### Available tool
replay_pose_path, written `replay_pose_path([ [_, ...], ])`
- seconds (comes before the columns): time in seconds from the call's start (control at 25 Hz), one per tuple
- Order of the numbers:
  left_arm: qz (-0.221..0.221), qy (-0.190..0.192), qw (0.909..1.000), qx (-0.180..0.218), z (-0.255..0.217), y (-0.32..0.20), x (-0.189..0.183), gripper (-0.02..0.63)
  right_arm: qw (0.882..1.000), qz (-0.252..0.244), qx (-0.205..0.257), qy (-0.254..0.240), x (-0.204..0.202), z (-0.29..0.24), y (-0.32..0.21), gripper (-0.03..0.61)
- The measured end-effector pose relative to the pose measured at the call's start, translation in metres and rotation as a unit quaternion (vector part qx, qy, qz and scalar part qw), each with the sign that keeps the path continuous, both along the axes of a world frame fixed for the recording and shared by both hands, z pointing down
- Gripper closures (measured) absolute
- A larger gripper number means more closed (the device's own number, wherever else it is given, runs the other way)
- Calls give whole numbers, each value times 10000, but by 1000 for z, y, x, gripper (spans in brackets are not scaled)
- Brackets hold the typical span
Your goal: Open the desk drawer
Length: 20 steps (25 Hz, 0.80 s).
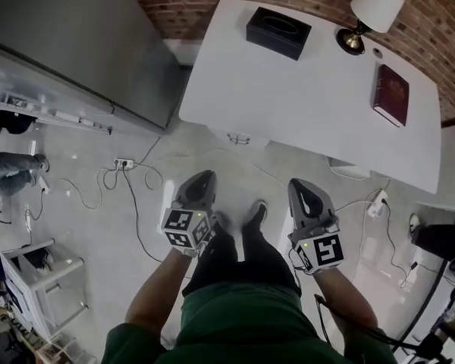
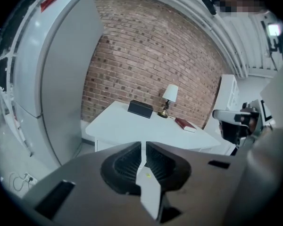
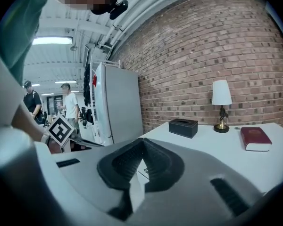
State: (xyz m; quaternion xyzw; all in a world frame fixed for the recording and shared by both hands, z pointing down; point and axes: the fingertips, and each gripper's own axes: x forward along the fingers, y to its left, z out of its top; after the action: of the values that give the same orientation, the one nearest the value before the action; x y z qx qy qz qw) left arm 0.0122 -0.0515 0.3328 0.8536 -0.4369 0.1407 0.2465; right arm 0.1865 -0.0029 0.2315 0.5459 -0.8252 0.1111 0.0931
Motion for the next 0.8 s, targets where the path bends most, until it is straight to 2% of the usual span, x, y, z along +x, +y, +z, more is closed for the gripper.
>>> replay_pose_path([
  [0.24, -204, 333, 9980, -496, 65, -39, 0, 586, 9997, -170, -199, -3, -17, 50, -39, 578],
  [0.56, -526, 804, 9868, -1304, 177, -69, -14, 572, 9973, -46, -728, -61, -39, 121, -31, 578],
  [0.64, -621, 1011, 9818, -1483, 206, -81, -14, 523, 9961, -53, -875, -68, -45, 143, -27, 577],
  [0.72, -741, 1338, 9742, -1660, 232, -94, -12, 509, 9947, -63, -1018, -89, -51, 164, -22, 578],
  [0.8, -895, 1972, 9580, -1878, 252, -104, -3, 509, 9929, -105, -1184, -90, -55, 180, -15, 577],
])
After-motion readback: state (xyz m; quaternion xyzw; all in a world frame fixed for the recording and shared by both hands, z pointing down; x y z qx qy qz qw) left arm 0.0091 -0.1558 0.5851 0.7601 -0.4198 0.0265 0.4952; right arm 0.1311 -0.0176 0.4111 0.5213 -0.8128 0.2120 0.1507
